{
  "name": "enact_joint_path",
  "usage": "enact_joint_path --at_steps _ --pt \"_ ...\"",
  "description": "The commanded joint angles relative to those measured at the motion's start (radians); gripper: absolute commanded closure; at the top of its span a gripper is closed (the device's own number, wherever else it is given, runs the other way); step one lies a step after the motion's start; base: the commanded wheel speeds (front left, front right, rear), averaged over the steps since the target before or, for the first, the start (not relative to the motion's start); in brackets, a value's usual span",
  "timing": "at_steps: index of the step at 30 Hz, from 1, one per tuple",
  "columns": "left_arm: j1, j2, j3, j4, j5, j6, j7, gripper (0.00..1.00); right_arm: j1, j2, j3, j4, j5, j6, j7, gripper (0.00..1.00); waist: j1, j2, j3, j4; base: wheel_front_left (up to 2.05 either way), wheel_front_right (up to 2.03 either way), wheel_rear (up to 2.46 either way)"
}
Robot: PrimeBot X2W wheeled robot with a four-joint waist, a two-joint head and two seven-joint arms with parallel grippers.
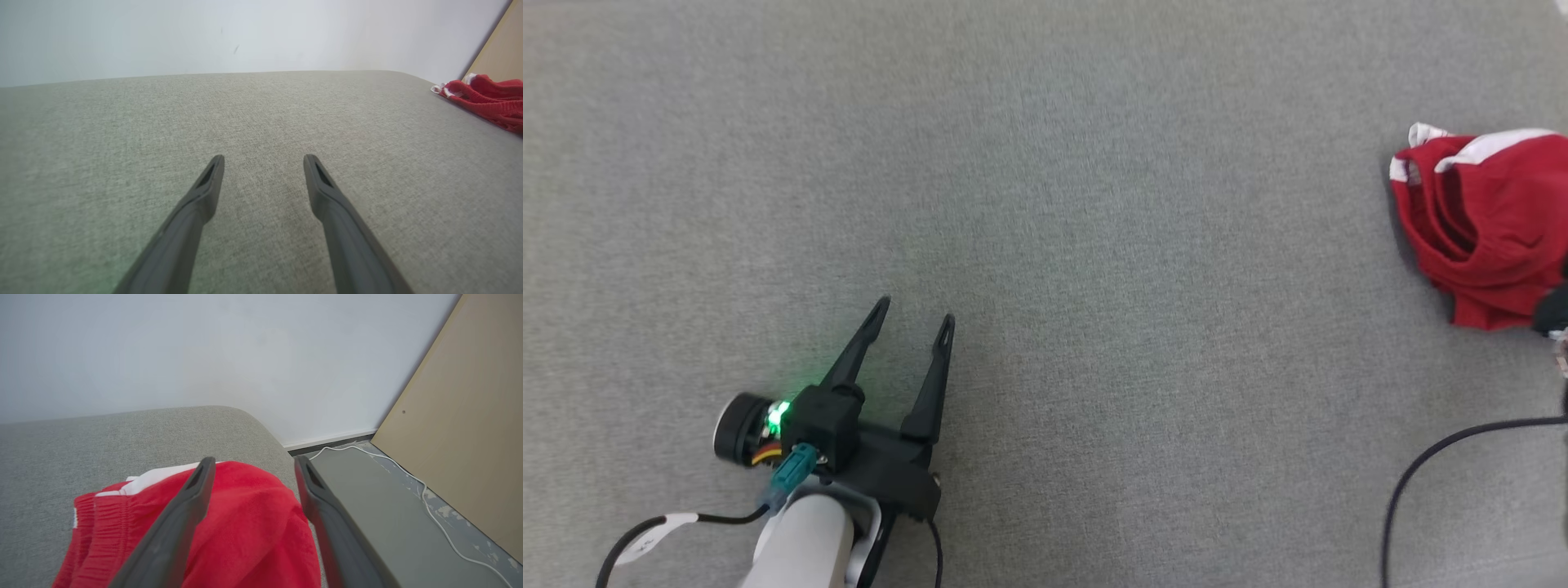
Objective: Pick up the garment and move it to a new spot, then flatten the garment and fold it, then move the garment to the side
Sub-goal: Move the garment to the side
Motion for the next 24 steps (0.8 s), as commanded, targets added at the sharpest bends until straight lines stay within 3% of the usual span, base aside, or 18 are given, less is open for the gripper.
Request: enact_joint_path --at_steps 1,13,24 --pt "0.041 0.013 0.013 0.016 -0.009 0.008 0.004 0.00 0.028 0.021 0.033 -0.042 0.015 -0.001 0.000 0.00 -0.0001 -0.0001 -0.043 0.010 0.00 0.00 0.00" --pt "0.138 0.003 0.088 0.019 -0.045 0.047 0.002 0.00 0.204 0.097 0.334 -0.281 0.197 -0.001 0.000 0.00 -0.0001 -0.0001 -0.191 0.077 0.00 0.00 0.00" --pt "0.237 0.001 0.154 0.025 -0.034 0.062 0.002 0.00 0.397 0.173 0.430 -0.342 0.279 -0.001 0.000 0.00 -0.0001 -0.0001 -0.289 0.138 0.00 0.00 0.00"
